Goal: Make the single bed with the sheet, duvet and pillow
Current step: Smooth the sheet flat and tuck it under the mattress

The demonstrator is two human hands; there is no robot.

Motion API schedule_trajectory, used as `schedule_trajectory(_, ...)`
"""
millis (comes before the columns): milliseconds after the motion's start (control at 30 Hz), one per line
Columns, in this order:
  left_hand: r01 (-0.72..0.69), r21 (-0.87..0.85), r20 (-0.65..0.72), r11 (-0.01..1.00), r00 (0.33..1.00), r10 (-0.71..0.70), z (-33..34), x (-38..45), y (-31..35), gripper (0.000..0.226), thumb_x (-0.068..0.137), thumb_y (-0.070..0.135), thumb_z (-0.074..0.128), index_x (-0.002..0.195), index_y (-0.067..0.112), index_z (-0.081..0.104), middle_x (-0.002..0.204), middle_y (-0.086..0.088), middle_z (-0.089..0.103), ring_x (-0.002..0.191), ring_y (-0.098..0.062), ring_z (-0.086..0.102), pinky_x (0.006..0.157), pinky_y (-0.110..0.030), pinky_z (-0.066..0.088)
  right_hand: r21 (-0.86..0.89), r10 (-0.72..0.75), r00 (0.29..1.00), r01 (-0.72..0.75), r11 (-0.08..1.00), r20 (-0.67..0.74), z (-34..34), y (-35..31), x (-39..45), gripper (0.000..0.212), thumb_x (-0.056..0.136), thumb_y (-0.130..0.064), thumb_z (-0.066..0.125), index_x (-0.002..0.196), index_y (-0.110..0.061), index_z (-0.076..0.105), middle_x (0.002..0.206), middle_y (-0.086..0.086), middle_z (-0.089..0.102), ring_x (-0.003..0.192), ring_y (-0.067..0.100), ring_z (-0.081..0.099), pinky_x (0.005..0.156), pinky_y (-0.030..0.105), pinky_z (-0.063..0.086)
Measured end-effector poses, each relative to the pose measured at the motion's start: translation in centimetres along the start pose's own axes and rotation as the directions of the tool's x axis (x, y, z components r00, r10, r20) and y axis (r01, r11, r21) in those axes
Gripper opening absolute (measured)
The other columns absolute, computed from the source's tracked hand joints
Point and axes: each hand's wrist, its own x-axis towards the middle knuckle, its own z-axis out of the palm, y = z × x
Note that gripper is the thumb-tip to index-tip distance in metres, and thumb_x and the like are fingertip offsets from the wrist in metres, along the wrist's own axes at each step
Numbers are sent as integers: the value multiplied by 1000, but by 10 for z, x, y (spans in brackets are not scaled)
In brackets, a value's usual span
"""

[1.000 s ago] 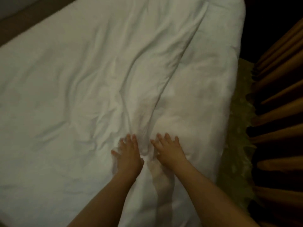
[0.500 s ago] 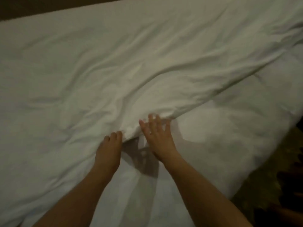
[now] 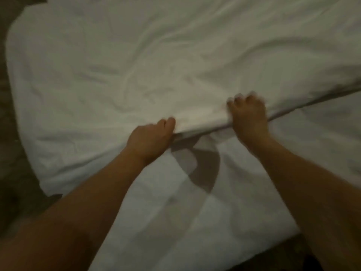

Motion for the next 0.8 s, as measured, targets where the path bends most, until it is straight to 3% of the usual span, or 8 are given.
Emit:
schedule_trajectory(100, -16, 63, 180, 998, 984, 4, 17, -68, 11, 55, 48, 9, 74, 96, 8, 46, 61, -9, 59, 35, -26, 53, 28, -23, 35, 32, -31, 986, 26, 999, 164, 9, -7, -100, 24, 62, -5, 49, 80, -7, 65, 72, 15, 59, 60, 34, 54, 54, 39, 50)
schedule_trajectory(167, 104, 144, 352, 984, 924, -149, 18, -91, -3, 67, 34, 3, 78, 93, 9, 45, 68, -11, 59, 50, -28, 58, 34, -26, 40, 60, -59, 974, 47, 997, 219, 5, 0, -93, 25, 66, -5, 41, 73, -5, 65, 66, 15, 57, 55, 34, 54, 50, 39, 48)
schedule_trajectory(200, 155, 205, 360, 966, 906, -222, 13, -90, -10, 68, 33, 4, 80, 94, 9, 49, 74, -11, 60, 59, -29, 59, 41, -28, 42, 38, -70, 982, 65, 997, 173, 1, 4, -75, 25, 68, -2, 39, 71, -2, 64, 65, 17, 56, 55, 35, 55, 51, 39, 47)
schedule_trajectory(333, 247, 279, 398, 928, 850, -346, -6, -79, -24, 57, 71, 38, 71, 118, 16, 48, 110, -8, 52, 98, -27, 52, 71, -35, 43, 31, 42, 997, -45, 999, 70, -21, 6, -21, 25, 58, 16, 52, 76, 1, 60, 65, 19, 54, 60, 35, 55, 57, 37, 42)
schedule_trajectory(433, 287, 300, 441, 910, 804, -399, -9, -82, -19, 58, 68, 30, 76, 117, 17, 49, 106, -6, 53, 94, -25, 54, 67, -35, 45, 44, -49, 996, 46, 998, 70, -24, -11, -38, 25, 60, 6, 46, 78, 0, 62, 65, 17, 55, 57, 34, 55, 54, 36, 44)
schedule_trajectory(567, 353, 288, 397, 890, 802, -446, -10, -96, -37, 57, 57, 10, 81, 109, 12, 58, 95, -7, 58, 84, -26, 59, 62, -33, 48, 171, -206, 978, 196, 966, 38, -13, -57, -40, 27, 61, -2, 46, 83, 0, 61, 66, 16, 59, 53, 32, 56, 46, 33, 44)
schedule_trajectory(633, 354, 277, 420, 893, 792, -444, -8, -108, -42, 56, 53, 9, 82, 104, 9, 60, 89, -9, 60, 79, -27, 60, 59, -34, 48, 231, -279, 960, 277, 933, -22, -14, -99, -29, 31, 65, -6, 34, 81, -2, 61, 64, 13, 58, 51, 30, 56, 43, 31, 44)
schedule_trajectory(800, 369, 199, 366, 908, 831, -418, -4, -125, -47, 64, 26, 19, 89, 84, 6, 67, 71, -11, 58, 60, -29, 58, 48, -31, 45, 313, -329, 932, 362, 878, -155, -32, -195, 5, 24, 65, -8, 38, 72, -8, 61, 60, 8, 56, 47, 25, 54, 40, 24, 38)
